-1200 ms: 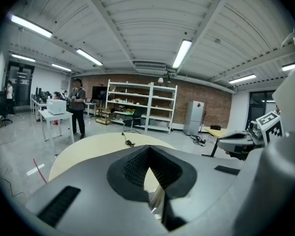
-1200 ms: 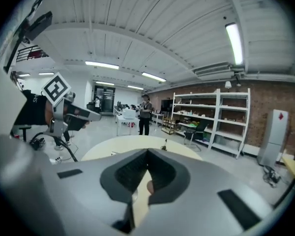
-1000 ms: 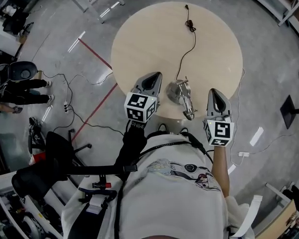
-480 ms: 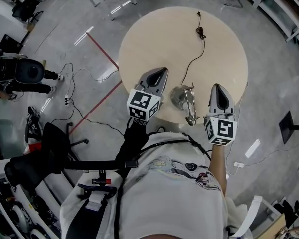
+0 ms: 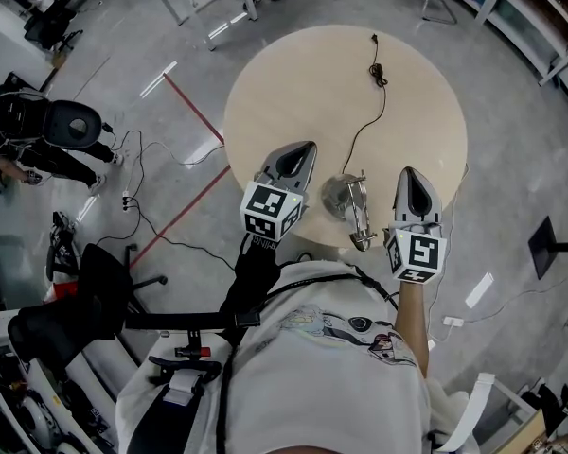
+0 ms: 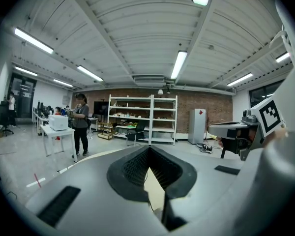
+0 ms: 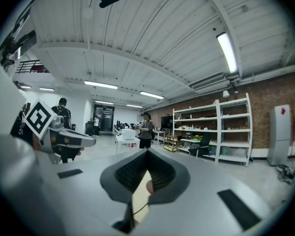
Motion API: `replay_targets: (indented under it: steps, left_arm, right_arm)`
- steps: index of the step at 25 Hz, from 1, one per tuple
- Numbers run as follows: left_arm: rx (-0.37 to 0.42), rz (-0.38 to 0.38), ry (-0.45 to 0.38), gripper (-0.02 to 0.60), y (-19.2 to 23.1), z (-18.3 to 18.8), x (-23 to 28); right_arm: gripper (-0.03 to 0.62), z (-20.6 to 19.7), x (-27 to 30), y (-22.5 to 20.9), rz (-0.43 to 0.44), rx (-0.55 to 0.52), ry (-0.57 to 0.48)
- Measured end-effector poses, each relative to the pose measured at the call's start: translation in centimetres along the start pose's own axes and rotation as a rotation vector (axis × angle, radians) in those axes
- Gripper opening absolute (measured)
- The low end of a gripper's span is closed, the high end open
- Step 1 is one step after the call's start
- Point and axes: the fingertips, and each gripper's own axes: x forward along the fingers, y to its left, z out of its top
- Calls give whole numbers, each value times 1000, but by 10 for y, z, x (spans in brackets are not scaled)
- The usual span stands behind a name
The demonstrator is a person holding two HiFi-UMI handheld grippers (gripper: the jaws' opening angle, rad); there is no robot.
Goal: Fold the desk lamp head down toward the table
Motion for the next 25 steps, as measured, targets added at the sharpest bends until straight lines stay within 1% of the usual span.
replay_targets:
  steps: [10, 25]
  left_arm:
    - [-1, 6, 4, 0, 2, -2, 0]
    - [-14, 8, 13, 2, 2, -4, 0]
  right_arm:
    - [3, -1, 2, 4, 5, -17, 8]
    - [3, -3, 0, 0, 1, -8, 11]
